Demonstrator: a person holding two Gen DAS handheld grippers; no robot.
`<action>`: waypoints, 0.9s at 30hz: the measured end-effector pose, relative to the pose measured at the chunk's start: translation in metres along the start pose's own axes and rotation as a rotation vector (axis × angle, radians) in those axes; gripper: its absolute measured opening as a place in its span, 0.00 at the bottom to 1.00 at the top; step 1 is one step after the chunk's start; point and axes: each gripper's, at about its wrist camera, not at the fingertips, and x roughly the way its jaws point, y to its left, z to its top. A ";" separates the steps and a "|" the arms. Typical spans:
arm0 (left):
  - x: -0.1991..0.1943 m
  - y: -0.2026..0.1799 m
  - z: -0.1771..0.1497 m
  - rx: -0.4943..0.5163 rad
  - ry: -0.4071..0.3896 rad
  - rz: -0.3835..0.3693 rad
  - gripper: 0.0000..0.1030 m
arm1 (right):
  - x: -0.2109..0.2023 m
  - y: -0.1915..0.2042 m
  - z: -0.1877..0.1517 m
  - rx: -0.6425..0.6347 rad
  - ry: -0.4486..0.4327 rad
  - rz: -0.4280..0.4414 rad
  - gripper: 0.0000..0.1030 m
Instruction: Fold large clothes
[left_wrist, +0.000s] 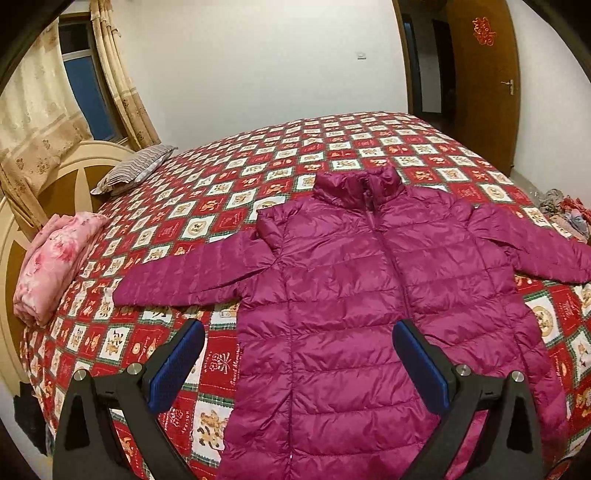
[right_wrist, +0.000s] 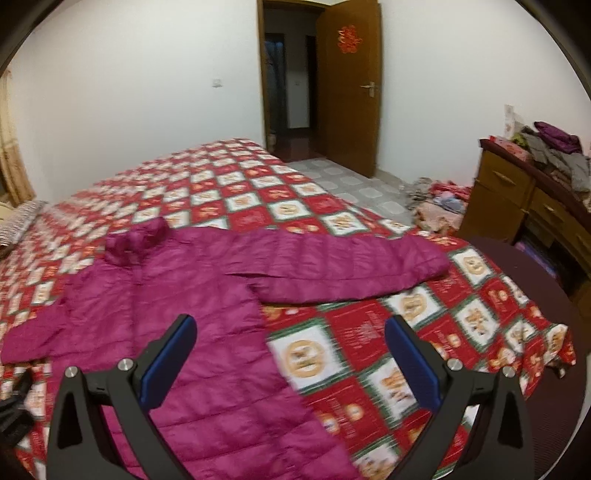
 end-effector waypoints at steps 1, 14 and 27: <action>0.003 0.001 0.001 -0.002 0.003 0.002 0.99 | 0.007 -0.008 0.002 0.009 0.000 -0.019 1.00; 0.042 -0.005 0.012 -0.003 0.021 -0.011 0.99 | 0.103 -0.132 0.029 0.223 -0.003 -0.216 1.00; 0.141 0.046 -0.006 -0.157 0.050 -0.079 0.99 | 0.156 -0.207 0.031 0.423 0.070 -0.236 0.85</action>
